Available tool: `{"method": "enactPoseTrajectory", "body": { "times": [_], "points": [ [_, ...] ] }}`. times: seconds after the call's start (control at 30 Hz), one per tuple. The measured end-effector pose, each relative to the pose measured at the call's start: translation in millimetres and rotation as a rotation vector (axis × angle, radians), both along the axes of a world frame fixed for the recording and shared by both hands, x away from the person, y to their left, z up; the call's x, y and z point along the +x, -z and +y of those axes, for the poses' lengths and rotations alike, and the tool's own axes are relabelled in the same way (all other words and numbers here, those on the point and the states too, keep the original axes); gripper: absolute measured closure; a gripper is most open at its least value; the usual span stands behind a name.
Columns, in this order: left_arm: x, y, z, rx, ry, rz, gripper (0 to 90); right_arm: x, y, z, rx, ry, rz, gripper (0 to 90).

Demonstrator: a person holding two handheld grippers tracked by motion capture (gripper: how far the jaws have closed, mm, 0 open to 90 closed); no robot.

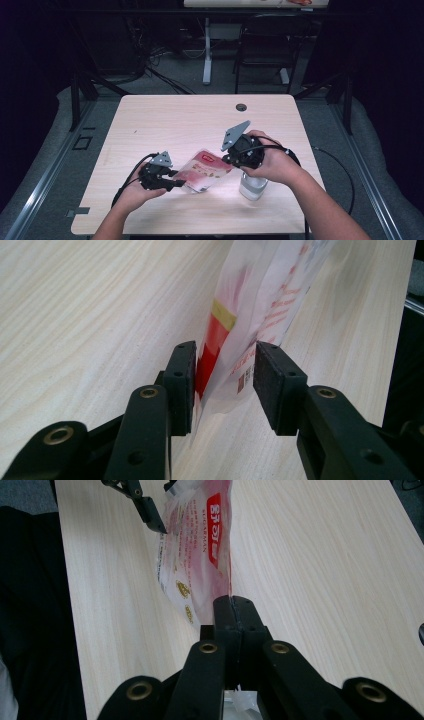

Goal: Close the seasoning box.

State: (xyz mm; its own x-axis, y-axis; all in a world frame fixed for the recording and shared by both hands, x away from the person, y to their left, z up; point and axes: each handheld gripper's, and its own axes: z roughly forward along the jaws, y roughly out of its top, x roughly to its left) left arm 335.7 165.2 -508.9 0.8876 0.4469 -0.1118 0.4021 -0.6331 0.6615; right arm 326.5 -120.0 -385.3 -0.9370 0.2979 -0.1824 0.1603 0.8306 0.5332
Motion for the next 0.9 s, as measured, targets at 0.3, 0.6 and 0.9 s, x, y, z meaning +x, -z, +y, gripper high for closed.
{"method": "enactPoseTrajectory", "body": {
  "times": [0.3, 0.6, 0.9],
  "points": [
    [-4.6, -13.0, 4.0, -0.022, 0.008, -0.036, 63.5, -0.4, -4.0, 1.9, 0.000, 0.001, -0.013, 90.0],
    [-5.4, -11.8, 3.6, -0.003, 0.013, -0.037, 72.1, -0.8, -6.3, 7.5, 0.004, -0.009, -0.018, 90.0],
    [-5.5, -11.5, 5.0, -0.015, 0.012, -0.026, 66.4, -3.0, -7.5, 17.8, 0.034, -0.027, -0.016, 89.5]
  ]
}}
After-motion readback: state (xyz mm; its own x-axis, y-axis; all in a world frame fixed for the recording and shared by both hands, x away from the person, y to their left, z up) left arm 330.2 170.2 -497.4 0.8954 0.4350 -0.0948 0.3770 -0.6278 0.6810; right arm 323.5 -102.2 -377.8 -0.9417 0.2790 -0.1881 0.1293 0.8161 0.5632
